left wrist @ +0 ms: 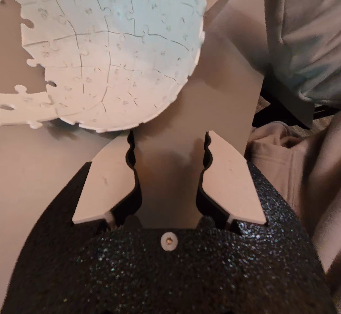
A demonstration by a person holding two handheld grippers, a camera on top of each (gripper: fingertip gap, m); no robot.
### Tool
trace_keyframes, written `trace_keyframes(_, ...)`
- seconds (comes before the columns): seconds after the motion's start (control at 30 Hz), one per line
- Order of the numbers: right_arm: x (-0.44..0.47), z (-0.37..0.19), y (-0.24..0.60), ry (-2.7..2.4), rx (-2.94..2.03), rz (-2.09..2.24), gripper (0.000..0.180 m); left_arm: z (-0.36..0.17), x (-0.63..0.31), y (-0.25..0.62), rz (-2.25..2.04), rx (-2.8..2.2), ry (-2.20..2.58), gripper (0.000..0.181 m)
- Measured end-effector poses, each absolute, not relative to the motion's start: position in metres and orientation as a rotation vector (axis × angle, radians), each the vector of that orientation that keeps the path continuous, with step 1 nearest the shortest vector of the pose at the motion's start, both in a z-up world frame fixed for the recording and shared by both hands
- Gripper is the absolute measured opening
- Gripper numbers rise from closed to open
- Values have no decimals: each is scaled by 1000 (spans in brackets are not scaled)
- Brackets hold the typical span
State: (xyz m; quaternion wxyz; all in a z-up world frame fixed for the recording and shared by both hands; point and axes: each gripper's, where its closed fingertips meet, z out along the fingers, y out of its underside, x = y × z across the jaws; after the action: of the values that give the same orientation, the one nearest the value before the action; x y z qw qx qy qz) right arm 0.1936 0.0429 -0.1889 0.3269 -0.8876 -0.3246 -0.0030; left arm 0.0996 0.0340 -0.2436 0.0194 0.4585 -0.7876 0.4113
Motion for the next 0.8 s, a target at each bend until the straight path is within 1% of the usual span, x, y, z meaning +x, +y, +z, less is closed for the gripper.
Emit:
trace_keyframes(0.13,193,-189,48,-935,-2379,2,111,-245,86,52,1207,1414,-2500,71)
trace_keyframes(0.3,191,-188,62,-1099,-2468,64,111,-227,90,89,1299,1440,-2596,58)
trace_keyframes(0.47,192,-189,81,-1192,-2543,168,110,-214,120,145,1370,1604,-2867,27)
trace_keyframes(0.5,192,-190,84,-1203,-2560,182,110,-212,127,156,1375,1654,-2921,18)
trace_keyframes(0.53,192,-190,87,-1207,-2573,192,110,-210,133,163,1381,1666,-2959,10)
trace_keyframes(0.57,192,-190,91,-1209,-2578,196,110,-209,136,163,1398,1626,-2982,6)
trace_keyframes(0.63,191,-189,95,-1217,-2577,193,110,-210,139,158,1415,1492,-3002,3)
trace_keyframes(0.7,191,-190,97,-1203,-2574,188,110,-213,139,155,1338,1391,-3043,1)
trace_keyframes(0.8,191,-189,97,-1159,-2551,194,108,-204,142,149,1338,1301,-3092,0)
